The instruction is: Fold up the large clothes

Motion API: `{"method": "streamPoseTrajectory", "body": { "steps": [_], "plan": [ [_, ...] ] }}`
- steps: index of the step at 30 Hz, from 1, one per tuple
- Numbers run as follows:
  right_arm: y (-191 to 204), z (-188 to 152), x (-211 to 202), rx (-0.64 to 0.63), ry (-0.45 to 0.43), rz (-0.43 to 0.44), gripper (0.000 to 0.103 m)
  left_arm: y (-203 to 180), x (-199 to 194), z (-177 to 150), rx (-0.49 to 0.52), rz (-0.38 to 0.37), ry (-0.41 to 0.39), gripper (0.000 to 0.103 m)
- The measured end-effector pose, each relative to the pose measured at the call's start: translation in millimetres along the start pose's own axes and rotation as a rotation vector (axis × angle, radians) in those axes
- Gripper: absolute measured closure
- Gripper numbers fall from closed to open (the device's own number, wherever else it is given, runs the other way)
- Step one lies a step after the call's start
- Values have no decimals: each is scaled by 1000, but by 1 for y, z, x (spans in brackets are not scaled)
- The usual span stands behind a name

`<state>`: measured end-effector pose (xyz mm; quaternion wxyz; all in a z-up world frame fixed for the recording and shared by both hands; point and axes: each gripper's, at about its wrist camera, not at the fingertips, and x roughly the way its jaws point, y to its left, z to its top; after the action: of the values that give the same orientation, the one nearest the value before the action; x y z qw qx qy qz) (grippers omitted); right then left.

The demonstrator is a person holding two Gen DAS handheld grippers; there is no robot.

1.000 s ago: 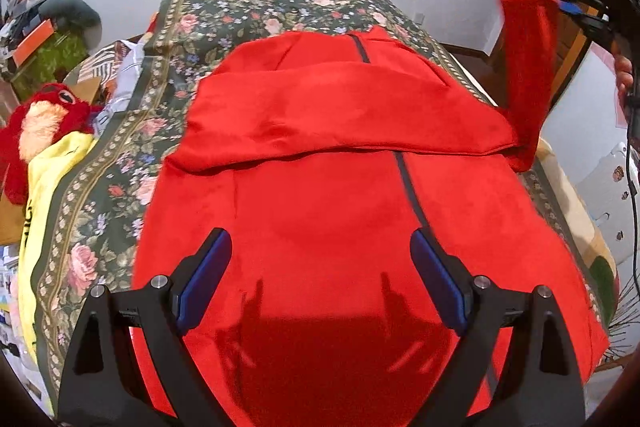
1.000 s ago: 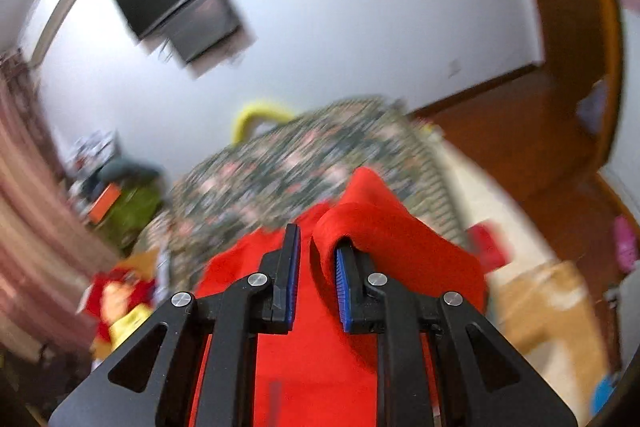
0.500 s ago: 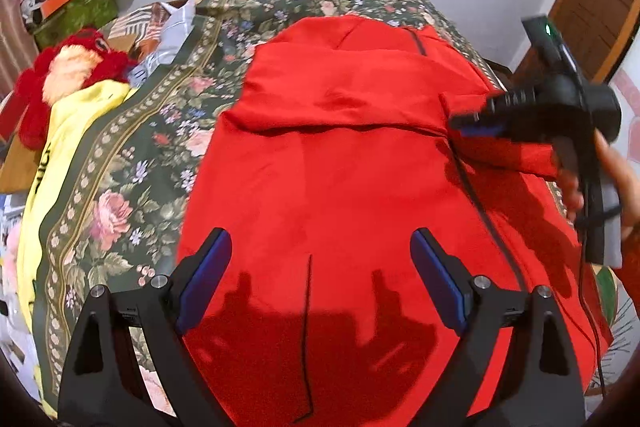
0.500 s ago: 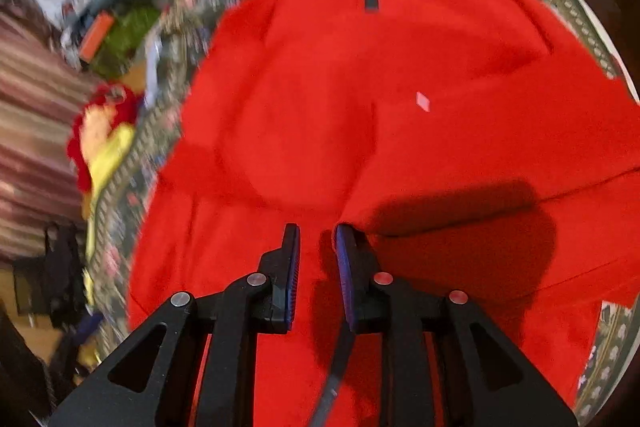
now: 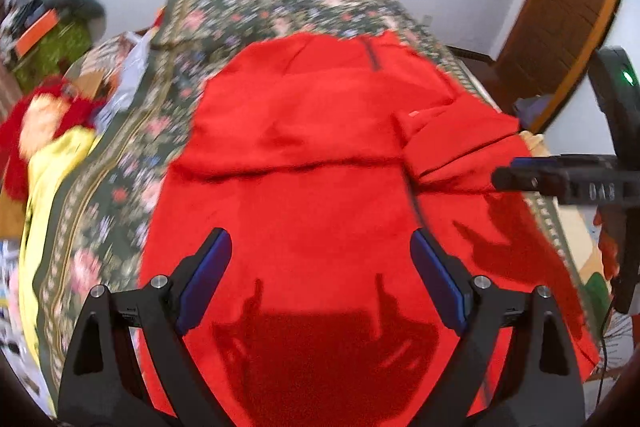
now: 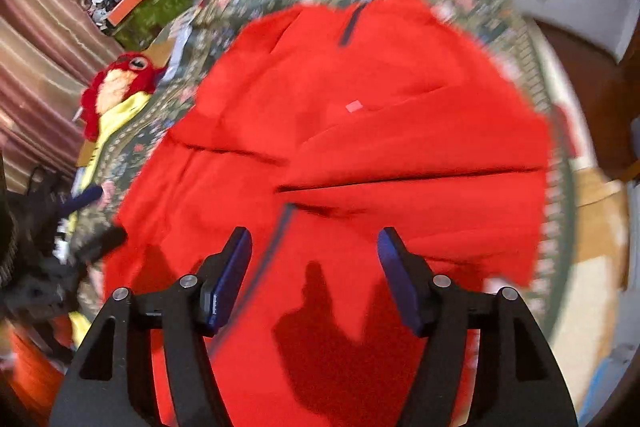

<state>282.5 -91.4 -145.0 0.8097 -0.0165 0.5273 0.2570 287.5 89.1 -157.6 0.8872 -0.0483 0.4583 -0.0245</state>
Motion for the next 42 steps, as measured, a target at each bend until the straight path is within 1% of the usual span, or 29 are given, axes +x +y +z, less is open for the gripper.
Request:
{"method": "streamPoseTrajectory", "body": {
  "steps": [1, 2, 3, 5, 7, 10, 13, 16, 18, 20, 23, 25, 26, 27, 29, 31, 32, 33, 34, 36, 39, 40, 42],
  "plan": [
    [-3, -1, -4, -5, -21, -21, 33, -10, 2, 9, 18, -12, -6, 12],
    [-12, -6, -11, -7, -53, -54, 25, -17, 4, 16, 30, -19, -8, 12],
    [-18, -9, -15, -2, -80, -82, 23, -26, 8, 25, 45, -27, -11, 12],
    [-33, -14, -21, 9, -110, -122, 23, -43, 18, 40, 73, -45, -11, 12],
    [-48, -18, -25, 21, -114, -138, 22, -59, 30, 54, 98, -64, 2, 12],
    [-66, -23, -23, 57, -118, -162, 22, -83, 54, 75, 145, -89, 35, 12],
    [-90, -26, -23, 107, -132, -178, 22, -107, 86, 94, 191, -131, 85, 12],
    [-108, -26, -17, 155, -138, -176, 22, -123, 119, 108, 184, -169, 129, 12],
    [-118, -24, -10, 187, -133, -182, 22, -129, 139, 115, 161, -154, 150, 12],
    [-126, -23, -3, 198, -133, -187, 22, -136, 161, 122, 140, -170, 168, 12],
    [-132, -22, 8, 199, -126, -189, 22, -146, 189, 129, 149, -180, 200, 17],
    [-136, -23, 17, 203, -106, -184, 22, -153, 209, 130, 172, -190, 244, 27],
    [-137, -23, 23, 206, -94, -175, 22, -155, 216, 129, 184, -188, 255, 28],
    [-139, -25, 26, 208, -87, -166, 22, -157, 220, 129, 199, -175, 245, 28],
    [-141, -28, 38, 220, -56, -141, 22, -161, 218, 130, 231, -152, 199, 38],
    [-143, -31, 47, 235, -38, -119, 22, -163, 215, 130, 252, -139, 179, 73],
    [-143, -32, 49, 231, -40, -123, 20, -163, 214, 131, 253, -144, 180, 82],
    [-140, -32, 49, 214, -44, -133, 19, -163, 212, 132, 253, -153, 182, 97],
    [-137, -31, 50, 203, -43, -137, 19, -162, 210, 132, 252, -159, 182, 100],
    [-134, -30, 50, 191, -39, -133, 19, -158, 203, 136, 235, -163, 162, 100],
    [-134, -30, 51, 193, -34, -137, 19, -149, 190, 143, 195, -197, 136, 101],
    [-136, -30, 52, 196, -33, -134, 19, -147, 187, 145, 188, -195, 126, 103],
    [-138, -29, 52, 212, -34, -131, 18, -143, 180, 151, 184, -172, 103, 103]
  ]
}}
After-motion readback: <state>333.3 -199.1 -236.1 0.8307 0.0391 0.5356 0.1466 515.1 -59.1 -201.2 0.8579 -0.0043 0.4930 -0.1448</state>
